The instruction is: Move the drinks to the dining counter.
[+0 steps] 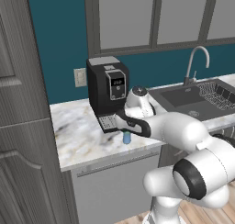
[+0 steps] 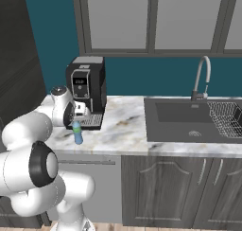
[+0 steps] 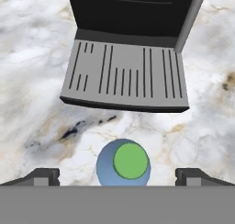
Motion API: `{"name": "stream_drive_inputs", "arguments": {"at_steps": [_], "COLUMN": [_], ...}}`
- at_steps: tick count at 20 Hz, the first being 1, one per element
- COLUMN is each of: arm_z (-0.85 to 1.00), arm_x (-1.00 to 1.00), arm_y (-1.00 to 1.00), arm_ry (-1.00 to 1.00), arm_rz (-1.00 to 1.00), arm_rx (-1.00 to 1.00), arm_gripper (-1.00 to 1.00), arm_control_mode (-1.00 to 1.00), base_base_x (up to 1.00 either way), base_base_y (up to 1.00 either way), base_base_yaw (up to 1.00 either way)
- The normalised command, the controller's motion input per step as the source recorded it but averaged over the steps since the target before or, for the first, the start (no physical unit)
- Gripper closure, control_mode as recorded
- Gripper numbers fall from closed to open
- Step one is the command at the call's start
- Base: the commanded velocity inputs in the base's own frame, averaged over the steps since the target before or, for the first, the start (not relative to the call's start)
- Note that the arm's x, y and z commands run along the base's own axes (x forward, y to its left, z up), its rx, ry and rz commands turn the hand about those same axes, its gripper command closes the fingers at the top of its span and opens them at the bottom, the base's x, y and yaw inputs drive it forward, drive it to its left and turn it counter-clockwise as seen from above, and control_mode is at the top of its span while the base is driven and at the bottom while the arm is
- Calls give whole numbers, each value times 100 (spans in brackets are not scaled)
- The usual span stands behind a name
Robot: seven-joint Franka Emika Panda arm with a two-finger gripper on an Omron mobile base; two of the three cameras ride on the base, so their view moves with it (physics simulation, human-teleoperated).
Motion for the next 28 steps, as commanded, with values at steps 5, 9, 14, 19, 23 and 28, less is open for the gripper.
{"name": "stream_drive_inputs", "arguments": {"at_steps": [5,9,14,19,23,28], "arm_z": [-18,-18,-15,-19,-32,-31], "arm_x": [0,7,11,4,0,0], "arm_y": [-1,0,0,0,0,-2], "arm_ry": [0,-1,-3,-6,-1,-1], "arm_rz": [0,0,0,0,0,0], "arm_rx": [0,1,0,0,0,2], "arm_gripper": [-100,-100,-100,-100,100,100], "arm_control_mode": [-100,-100,-100,-100,-100,-100], "base_base_x": [0,0,0,0,0,0], "base_base_y": [0,0,0,0,0,0], "base_base_yaw": [0,0,0,0,0,0]}}
